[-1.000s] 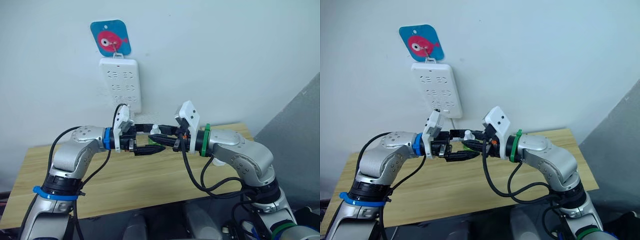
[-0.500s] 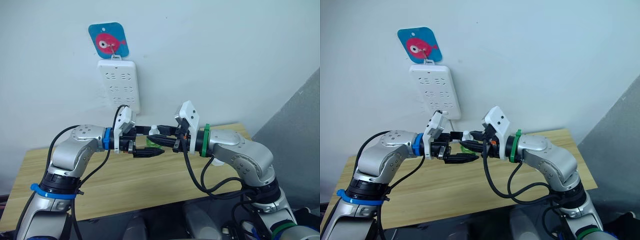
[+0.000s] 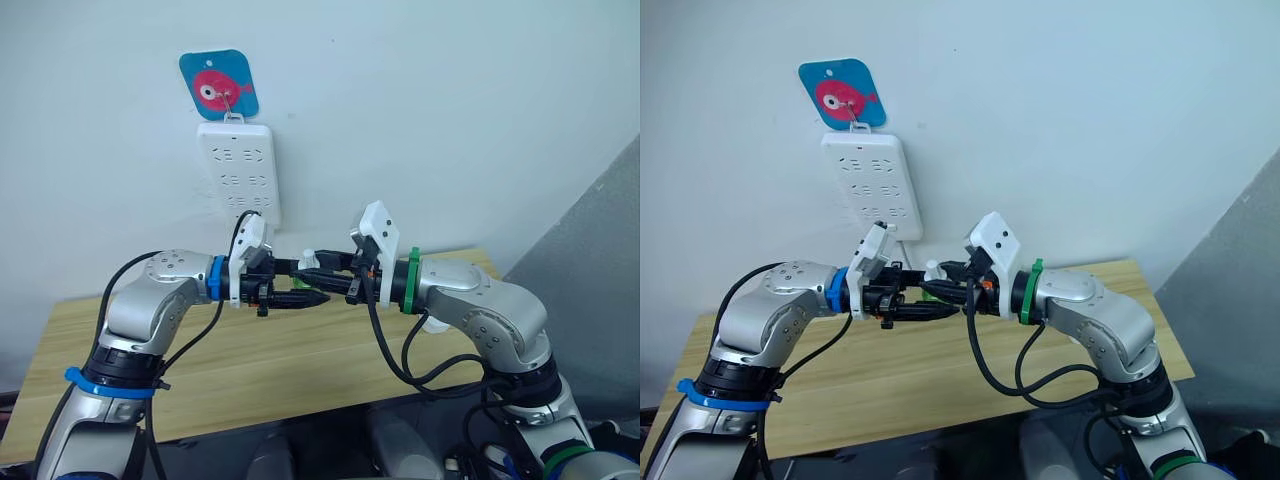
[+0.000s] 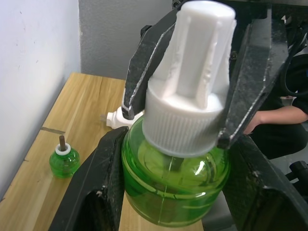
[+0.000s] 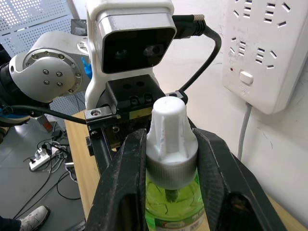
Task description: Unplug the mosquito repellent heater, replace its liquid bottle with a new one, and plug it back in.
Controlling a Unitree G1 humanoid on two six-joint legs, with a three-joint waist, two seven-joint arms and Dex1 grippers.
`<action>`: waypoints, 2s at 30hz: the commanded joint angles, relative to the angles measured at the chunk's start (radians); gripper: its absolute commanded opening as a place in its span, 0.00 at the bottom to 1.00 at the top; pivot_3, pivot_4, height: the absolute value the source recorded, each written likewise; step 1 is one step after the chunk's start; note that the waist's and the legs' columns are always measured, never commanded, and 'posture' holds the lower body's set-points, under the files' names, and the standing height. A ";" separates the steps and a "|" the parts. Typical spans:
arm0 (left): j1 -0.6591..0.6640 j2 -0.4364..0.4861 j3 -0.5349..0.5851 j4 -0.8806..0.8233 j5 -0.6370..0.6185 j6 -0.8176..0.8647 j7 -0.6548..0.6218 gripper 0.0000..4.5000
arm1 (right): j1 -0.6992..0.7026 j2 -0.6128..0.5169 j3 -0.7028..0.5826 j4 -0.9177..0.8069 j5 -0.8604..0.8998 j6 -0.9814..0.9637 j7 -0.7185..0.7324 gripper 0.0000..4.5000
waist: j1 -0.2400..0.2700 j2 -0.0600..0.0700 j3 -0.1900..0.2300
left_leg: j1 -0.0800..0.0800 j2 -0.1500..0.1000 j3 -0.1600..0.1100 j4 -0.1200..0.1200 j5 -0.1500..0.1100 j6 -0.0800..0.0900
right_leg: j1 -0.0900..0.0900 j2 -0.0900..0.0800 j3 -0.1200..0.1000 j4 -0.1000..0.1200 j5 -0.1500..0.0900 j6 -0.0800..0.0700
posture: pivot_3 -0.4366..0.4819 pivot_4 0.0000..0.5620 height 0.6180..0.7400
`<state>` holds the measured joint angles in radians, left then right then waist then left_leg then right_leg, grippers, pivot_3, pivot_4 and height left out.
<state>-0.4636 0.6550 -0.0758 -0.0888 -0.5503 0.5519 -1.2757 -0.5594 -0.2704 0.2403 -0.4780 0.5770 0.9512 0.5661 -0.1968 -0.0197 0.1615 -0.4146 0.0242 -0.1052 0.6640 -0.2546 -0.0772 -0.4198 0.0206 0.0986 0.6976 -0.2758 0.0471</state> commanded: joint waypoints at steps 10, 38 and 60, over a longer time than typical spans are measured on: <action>0.029 -0.062 0.032 0.012 0.033 -0.101 0.110 0.51 | 0.009 -0.055 -0.009 -0.076 -0.059 -0.089 -0.020 0.77 | 0.001 0.003 -0.006 | 0.000 0.000 0.000 0.000 0.000 0.000 | 0.000 0.000 0.000 0.000 0.000 0.000 | 0.27 0.15 0.97; 0.049 -0.102 0.016 0.085 0.133 -0.299 0.141 0.51 | 0.020 0.052 0.127 0.094 -0.224 -0.332 0.046 0.24 | -0.009 0.003 -0.015 | 0.015 0.000 -0.001 -0.002 0.001 0.000 | 0.014 0.001 0.000 0.000 -0.002 -0.003 | 0.28 0.13 0.97; 0.062 -0.179 0.015 0.021 0.130 -0.242 0.309 0.51 | 0.029 -0.063 0.011 0.058 -0.271 -0.379 0.127 0.72 | -0.005 0.003 -0.022 | 0.015 0.000 -0.003 -0.002 0.001 0.000 | 0.015 0.001 -0.001 0.000 -0.003 -0.005 | 0.24 0.12 0.97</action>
<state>-0.3964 0.4829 -0.0892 -0.0301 -0.4268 0.3212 -0.9986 -0.5510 -0.3469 0.2733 -0.3448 0.3388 0.5942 0.7725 -0.2017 -0.0164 0.1395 -0.3998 0.0245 -0.1078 0.6622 -0.2539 -0.0772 -0.4046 0.0219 0.0975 0.6980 -0.2789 0.0423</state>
